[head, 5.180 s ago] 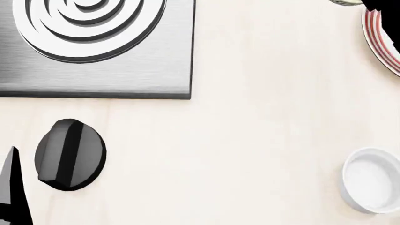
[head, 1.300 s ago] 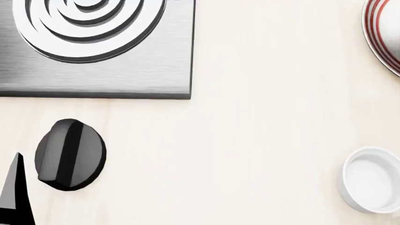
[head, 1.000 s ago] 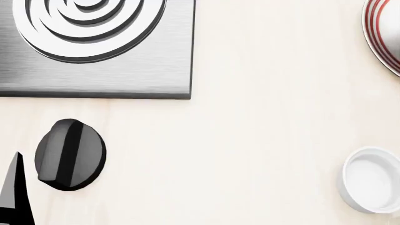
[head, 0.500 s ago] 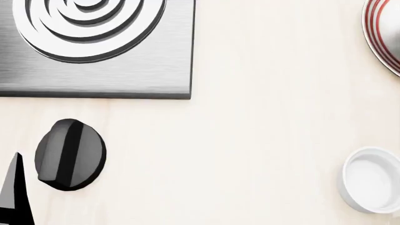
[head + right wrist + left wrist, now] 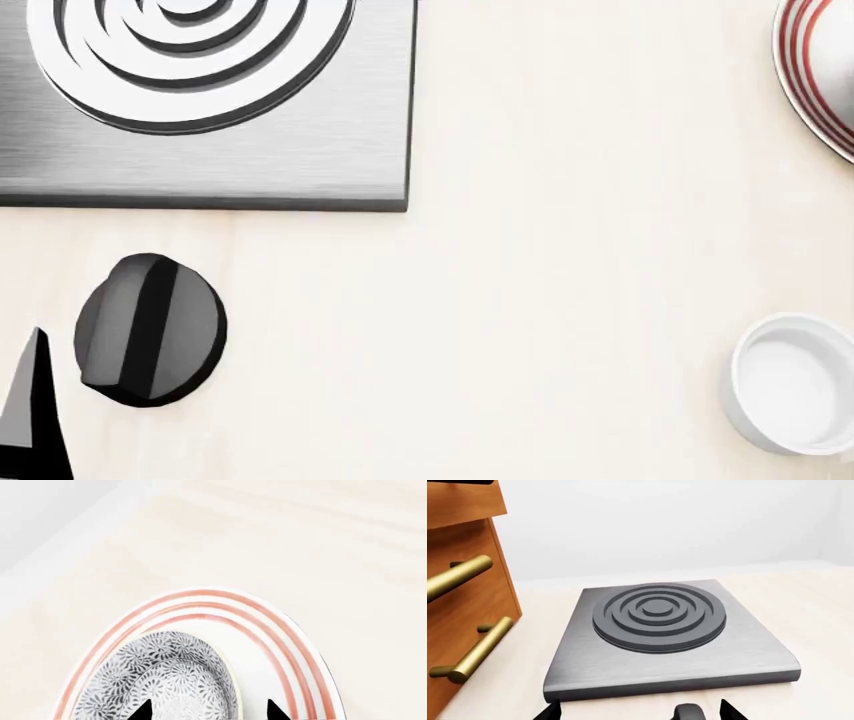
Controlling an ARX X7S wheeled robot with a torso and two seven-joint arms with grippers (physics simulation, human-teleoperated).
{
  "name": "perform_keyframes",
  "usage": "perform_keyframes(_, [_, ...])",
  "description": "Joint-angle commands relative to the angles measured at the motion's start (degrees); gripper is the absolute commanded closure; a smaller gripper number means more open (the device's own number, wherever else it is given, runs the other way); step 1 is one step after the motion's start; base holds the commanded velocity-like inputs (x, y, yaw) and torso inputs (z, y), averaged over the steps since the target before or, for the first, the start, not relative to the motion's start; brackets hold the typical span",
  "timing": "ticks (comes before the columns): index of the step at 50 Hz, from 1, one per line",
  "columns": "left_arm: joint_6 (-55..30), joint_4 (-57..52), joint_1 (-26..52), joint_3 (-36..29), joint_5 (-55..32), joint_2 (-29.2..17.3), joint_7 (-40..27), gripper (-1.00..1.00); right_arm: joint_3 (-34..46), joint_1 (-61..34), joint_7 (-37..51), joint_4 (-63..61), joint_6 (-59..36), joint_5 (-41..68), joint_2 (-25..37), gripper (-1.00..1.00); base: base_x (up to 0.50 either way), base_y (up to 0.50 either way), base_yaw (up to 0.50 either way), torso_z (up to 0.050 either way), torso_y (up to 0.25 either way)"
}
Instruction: Pick the akita bowl next to the ramekin and place it on the plate.
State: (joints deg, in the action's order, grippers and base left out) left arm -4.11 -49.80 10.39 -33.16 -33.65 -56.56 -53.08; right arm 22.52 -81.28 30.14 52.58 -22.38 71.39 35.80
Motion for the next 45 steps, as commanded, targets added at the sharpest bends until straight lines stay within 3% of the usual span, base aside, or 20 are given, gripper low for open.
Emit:
perform_keyframes(1, [0.04,0.26,-0.04,-0.18,0.12,0.11,0.12,-1.0,5.01,-1.31,-1.8,-4.52,0.87,-6.04,0.7,-1.0,0.0,0.0,0.0,0.0,0.0])
perform_keyframes(10, [0.08,0.4,-0.17,-0.31,0.25,0.12,0.16,-1.0,16.98,-4.72,-3.27,-16.1,-0.55,-19.01,2.18,-1.0,0.0,0.0,0.0,0.0,0.0])
perform_keyframes(18, [0.32,0.47,-0.31,-0.1,0.0,-0.16,0.11,-1.0,27.96,-7.97,0.57,-25.07,-4.99,-31.6,2.95,-1.0,0.0,0.0,0.0,0.0,0.0])
perform_keyframes(34, [0.7,0.17,-0.43,0.36,-0.51,-0.56,-0.27,-1.0,26.04,-3.66,6.88,-40.71,-3.96,-30.07,7.9,-1.0,0.0,0.0,0.0,0.0,0.0])
perform_keyframes(45, [0.69,-0.01,-0.56,0.27,-0.23,-0.56,-0.48,-1.0,23.45,4.63,13.73,-54.19,-0.81,-26.97,13.95,-1.0,0.0,0.0,0.0,0.0,0.0])
